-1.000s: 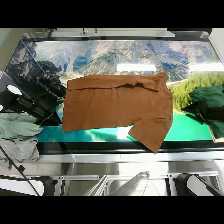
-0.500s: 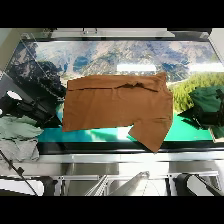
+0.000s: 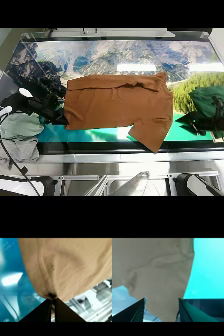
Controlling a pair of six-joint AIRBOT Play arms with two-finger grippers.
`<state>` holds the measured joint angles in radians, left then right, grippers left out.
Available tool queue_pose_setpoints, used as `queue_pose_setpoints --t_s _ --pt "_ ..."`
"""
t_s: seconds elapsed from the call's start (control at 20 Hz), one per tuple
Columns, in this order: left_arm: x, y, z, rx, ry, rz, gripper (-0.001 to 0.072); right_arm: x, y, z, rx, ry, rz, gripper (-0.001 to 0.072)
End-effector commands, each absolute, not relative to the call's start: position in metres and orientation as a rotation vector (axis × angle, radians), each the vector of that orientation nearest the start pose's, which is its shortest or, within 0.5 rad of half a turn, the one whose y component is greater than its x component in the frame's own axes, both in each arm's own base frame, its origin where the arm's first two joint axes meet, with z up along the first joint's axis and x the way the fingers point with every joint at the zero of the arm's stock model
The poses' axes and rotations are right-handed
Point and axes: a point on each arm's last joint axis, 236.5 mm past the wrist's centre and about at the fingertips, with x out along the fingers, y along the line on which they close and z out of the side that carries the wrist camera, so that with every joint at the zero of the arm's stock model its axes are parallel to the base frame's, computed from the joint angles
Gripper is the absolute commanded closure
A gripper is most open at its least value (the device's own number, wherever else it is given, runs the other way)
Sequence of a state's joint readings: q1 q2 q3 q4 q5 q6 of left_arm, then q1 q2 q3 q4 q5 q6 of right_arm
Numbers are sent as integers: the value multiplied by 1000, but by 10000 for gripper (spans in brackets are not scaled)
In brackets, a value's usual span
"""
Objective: Fold the shirts.
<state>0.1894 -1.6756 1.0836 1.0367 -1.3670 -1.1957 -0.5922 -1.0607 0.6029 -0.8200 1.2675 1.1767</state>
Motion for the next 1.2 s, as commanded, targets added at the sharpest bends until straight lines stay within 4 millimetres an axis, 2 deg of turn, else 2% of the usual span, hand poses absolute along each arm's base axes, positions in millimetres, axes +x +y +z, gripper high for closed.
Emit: queue_pose_setpoints --t_s 0.0,0.2,0.35,0.45,0.65,0.7,0.75,0.9,0.95,1.0,1.15 --pt "316 -53 -103 -525 1747 -457 694 250 4 -69 907 1316 76 252" --pt "312 -50 -108 -557 1751 -443 687 248 8 -92 962 1340 52 253" --pt "305 -51 -113 -558 1763 -446 686 247 38 -103 1013 1391 141 255" --pt "306 -51 -112 -558 1761 -447 686 246 55 -112 981 1439 173 255" --pt "305 -51 -112 -559 1765 -450 686 260 76 -115 947 1409 203 256" --pt "304 -52 -111 -559 1768 -452 687 262 79 -112 947 1397 228 323" --pt "303 -52 -111 -560 1772 -454 687 261 81 -110 943 1397 241 445" --pt "302 -52 -110 -562 1777 -458 686 256 87 -101 929 1406 302 501" --pt "302 -52 -110 -562 1777 -458 687 255 89 -98 923 1405 320 618" --pt "302 -52 -110 -562 1777 -458 686 256 89 -95 918 1398 326 696" --pt "303 -52 -107 -559 1779 -465 687 278 82 -79 892 1337 332 696"
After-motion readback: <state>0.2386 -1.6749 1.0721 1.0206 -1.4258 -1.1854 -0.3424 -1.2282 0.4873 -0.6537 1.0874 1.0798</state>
